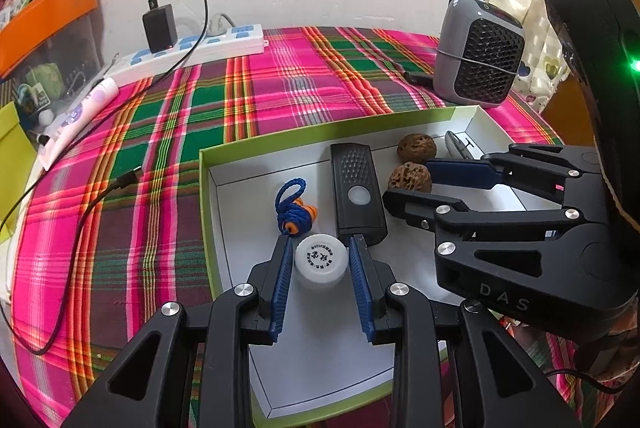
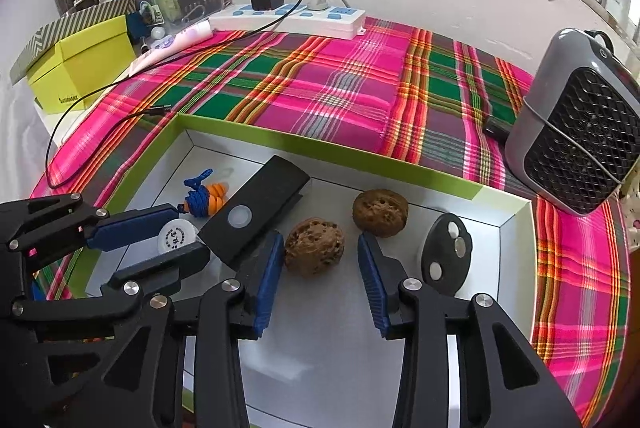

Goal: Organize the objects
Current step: 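Carry the walnut with the right tool while the left tool carries the container into the box, then open both tools to release the walnut and white container in the box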

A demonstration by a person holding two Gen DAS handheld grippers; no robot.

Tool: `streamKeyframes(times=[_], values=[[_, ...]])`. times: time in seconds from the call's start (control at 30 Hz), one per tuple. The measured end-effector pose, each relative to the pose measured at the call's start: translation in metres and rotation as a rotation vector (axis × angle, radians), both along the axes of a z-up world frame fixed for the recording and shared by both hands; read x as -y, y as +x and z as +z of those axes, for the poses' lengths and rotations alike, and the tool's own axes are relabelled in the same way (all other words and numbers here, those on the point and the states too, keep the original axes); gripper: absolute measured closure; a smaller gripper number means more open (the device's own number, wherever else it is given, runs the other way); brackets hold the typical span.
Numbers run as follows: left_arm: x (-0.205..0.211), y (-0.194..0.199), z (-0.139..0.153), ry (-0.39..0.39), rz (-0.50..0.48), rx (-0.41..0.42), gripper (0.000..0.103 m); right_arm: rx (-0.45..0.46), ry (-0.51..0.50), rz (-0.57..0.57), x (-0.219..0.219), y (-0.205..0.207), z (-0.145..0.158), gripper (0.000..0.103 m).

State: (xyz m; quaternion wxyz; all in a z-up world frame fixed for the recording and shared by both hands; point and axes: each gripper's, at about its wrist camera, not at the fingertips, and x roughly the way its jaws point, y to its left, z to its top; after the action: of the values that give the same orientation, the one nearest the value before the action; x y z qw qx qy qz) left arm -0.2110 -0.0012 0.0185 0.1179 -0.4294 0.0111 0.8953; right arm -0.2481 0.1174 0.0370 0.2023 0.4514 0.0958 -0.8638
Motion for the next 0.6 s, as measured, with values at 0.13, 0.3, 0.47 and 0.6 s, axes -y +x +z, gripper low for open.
streamKeyframes(times=[0.13,0.3,0.47,0.6], values=[[0.000,0.001,0.000,-0.001,0.000,0.001,0.075,-0.002,-0.004,-0.010,-0.002,0.002,0.001,0.063],[0.002,0.006,0.001,0.005,-0.002,0.005,0.074,-0.004,-0.016,-0.020,-0.005,0.004,0.003,0.060],[0.003,0.011,0.005,0.007,0.004,-0.001,0.069,-0.009,-0.028,-0.029,-0.008,0.009,0.005,0.054],[0.007,0.017,0.007,0.012,0.013,-0.003,0.069,-0.010,-0.039,-0.038,-0.010,0.012,0.007,0.054]])
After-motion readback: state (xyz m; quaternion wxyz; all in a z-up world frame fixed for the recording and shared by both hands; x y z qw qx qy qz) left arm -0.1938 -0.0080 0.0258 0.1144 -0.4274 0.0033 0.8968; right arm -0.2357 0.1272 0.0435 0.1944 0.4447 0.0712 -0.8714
